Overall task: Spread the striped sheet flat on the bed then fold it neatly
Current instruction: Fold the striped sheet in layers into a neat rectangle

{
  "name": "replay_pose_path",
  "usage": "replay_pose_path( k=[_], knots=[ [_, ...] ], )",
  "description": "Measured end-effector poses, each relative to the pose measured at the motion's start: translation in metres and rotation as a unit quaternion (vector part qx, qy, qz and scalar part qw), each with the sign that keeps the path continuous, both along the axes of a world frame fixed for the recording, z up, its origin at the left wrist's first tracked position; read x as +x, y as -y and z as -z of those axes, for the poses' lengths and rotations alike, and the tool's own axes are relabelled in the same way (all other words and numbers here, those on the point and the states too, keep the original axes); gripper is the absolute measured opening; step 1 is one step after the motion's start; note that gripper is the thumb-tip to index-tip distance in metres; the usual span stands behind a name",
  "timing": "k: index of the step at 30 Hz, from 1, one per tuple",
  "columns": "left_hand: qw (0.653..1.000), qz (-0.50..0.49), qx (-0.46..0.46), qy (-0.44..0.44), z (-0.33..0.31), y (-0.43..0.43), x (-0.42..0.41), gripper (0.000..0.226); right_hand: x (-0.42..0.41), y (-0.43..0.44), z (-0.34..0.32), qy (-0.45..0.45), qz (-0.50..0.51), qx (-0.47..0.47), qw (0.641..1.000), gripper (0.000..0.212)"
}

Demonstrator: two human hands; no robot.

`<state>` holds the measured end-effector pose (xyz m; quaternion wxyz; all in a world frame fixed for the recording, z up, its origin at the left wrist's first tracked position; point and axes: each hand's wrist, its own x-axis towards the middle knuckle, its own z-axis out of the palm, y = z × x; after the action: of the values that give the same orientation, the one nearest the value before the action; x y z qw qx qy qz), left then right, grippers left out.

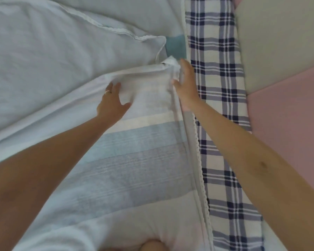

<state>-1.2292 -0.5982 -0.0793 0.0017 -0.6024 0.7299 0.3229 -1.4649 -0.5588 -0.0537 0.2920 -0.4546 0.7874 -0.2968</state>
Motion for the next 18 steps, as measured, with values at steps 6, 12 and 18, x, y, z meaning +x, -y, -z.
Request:
replay_pose_path(
  k=[6, 12, 18],
  knots=[
    [0.998, -0.003, -0.041, 0.036, -0.007, 0.001, -0.013, 0.080, 0.000, -0.092, 0.001, 0.052, 0.124, 0.155, 0.979, 0.036],
    [0.997, -0.053, -0.034, 0.054, -0.011, 0.009, -0.034, 0.076, 0.025, -0.120, 0.019, 0.030, 0.154, 0.168, 0.973, 0.030],
    [0.994, -0.082, -0.006, 0.072, -0.009, 0.038, -0.052, 0.040, 0.041, -0.124, 0.031, -0.034, 0.214, 0.131, 0.967, 0.027]
  ],
)
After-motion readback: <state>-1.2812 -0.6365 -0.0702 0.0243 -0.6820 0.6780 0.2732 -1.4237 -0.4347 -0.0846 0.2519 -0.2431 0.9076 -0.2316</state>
